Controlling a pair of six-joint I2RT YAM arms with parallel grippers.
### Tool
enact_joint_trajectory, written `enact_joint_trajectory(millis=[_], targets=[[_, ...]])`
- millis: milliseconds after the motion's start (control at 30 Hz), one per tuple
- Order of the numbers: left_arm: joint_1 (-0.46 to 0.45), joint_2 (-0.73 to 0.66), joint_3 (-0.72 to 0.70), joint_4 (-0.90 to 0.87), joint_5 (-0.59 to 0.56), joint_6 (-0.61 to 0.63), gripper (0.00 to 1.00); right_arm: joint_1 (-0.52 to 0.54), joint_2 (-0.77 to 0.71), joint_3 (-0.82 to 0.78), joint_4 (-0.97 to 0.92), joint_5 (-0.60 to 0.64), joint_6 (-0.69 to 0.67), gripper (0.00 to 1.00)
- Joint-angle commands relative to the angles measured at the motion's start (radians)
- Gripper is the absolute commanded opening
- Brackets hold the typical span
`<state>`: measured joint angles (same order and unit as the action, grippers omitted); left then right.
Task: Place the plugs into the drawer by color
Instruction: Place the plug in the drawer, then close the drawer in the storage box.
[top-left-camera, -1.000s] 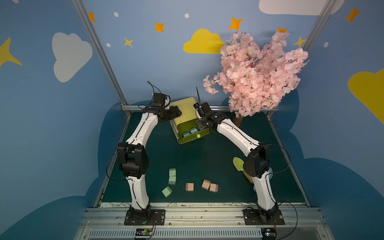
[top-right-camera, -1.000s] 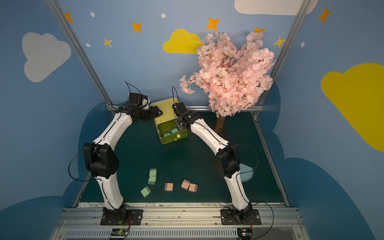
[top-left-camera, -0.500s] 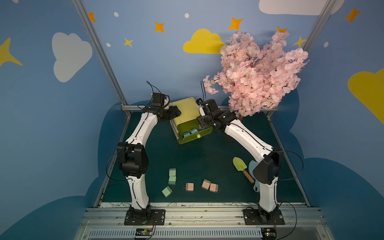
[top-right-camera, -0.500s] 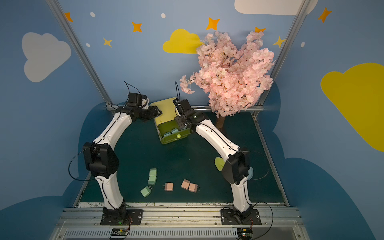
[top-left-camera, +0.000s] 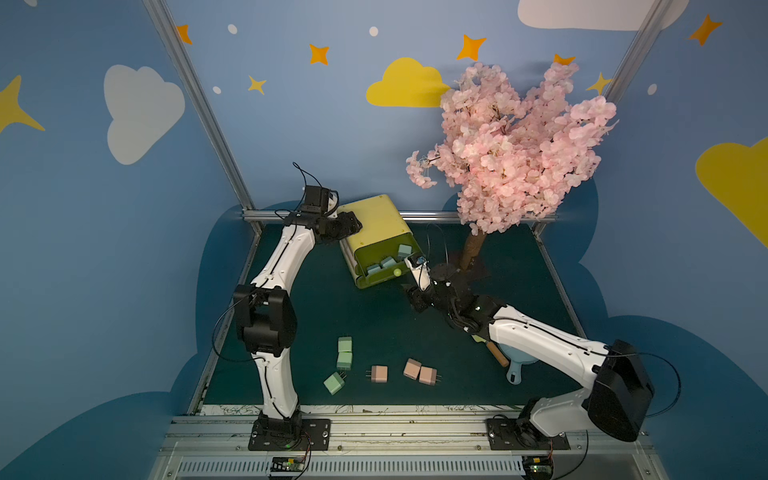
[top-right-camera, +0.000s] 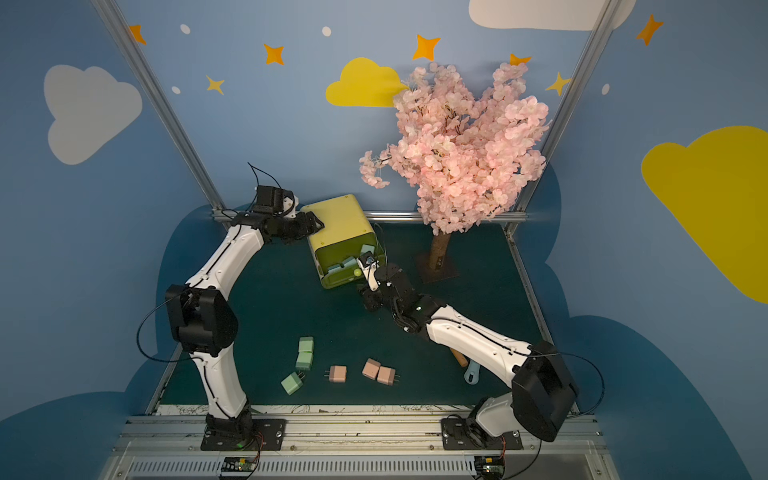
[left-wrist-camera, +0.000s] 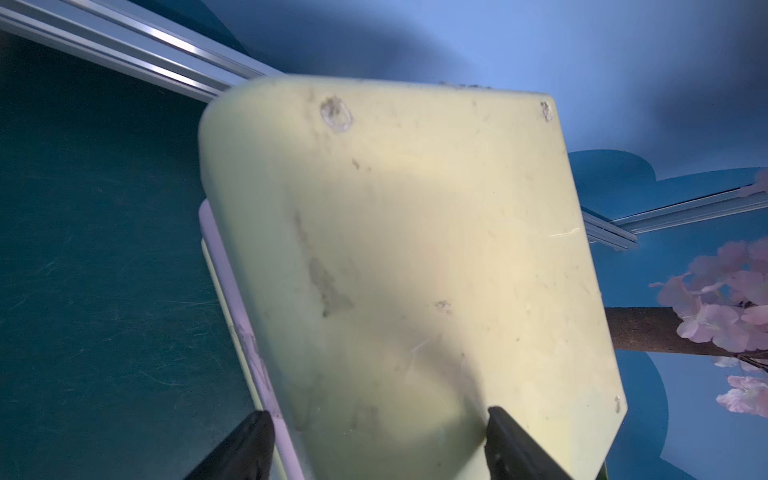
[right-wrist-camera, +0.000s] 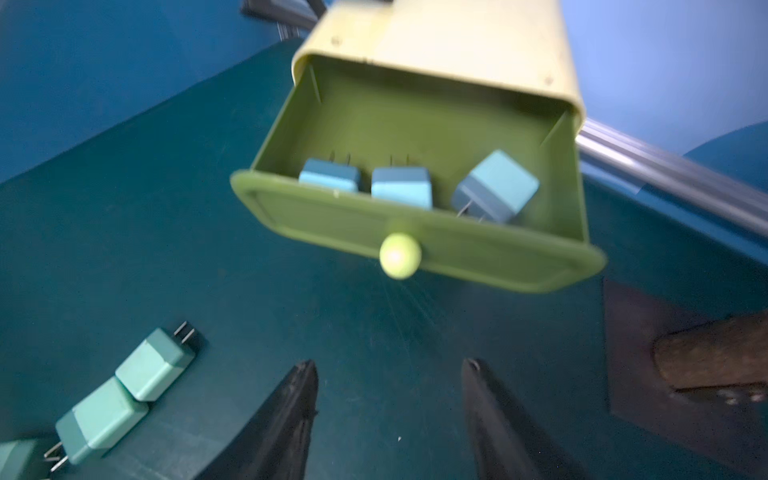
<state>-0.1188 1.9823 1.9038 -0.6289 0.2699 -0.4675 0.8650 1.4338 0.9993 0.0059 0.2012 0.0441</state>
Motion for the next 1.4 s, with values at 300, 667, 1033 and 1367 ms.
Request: enact_joint_trajectory(millis=[300,667,1033,1367], targets=[[0.005,0.003,0.017,-0.038,0.012,0.017,0.81,0.023,0.119,-0.026,0.273,0.116,0.067,0.34],[0.005,0.0,0.014,-0.038,0.022,0.016,0.81,0.025,0.228,0.068,0.278,0.084,0.046,0.45],[0.005,-0.017,-0.01,-0.02,0.066,0.017,0.81,0.022,0.285,0.139,0.319,0.072,0.009,0.48],[0.005,-0.03,-0.029,-0.009,0.083,0.011,0.8,0.014,0.311,0.201,0.305,0.072,0.012,0.48]])
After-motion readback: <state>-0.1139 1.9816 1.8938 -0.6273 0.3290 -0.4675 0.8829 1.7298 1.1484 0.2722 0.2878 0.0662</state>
